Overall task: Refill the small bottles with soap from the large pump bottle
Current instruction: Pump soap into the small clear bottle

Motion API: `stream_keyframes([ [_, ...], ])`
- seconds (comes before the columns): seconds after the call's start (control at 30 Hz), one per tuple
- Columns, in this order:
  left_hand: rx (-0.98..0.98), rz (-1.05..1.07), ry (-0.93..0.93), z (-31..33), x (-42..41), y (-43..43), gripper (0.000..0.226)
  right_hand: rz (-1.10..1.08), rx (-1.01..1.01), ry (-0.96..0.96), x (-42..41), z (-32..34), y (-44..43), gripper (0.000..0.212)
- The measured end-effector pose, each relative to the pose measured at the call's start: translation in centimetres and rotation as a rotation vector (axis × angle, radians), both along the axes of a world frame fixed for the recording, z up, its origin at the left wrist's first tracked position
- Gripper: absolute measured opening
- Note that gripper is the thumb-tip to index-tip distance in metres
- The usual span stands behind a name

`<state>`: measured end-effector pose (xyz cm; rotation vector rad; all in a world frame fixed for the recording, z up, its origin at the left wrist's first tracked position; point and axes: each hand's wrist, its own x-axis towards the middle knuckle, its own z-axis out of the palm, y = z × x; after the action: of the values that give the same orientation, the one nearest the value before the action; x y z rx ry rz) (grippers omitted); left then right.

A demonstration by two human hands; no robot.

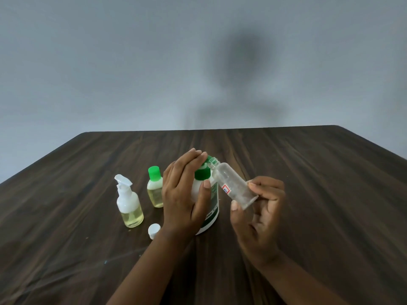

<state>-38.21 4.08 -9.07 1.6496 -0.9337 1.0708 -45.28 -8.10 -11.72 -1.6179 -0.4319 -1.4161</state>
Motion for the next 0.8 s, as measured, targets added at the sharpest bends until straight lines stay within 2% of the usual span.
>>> stream_keyframes([
  [0.23,0.11,0.153,-0.125,0.67,0.16,0.23,0.051,-0.027,-0.029,-0.003,0.01,0.13,0.02,0.039],
  [0.53,0.032,0.076,-0.073,0.77,0.08,-0.06,0.037,-0.022,-0.025,0.006,-0.03,-0.17,-0.08,0.035],
  [0.8,0.005,0.019,-0.037,0.54,-0.24,0.13,0.041,-0.036,-0.041,0.008,0.08,0.03,-0.05,0.033],
])
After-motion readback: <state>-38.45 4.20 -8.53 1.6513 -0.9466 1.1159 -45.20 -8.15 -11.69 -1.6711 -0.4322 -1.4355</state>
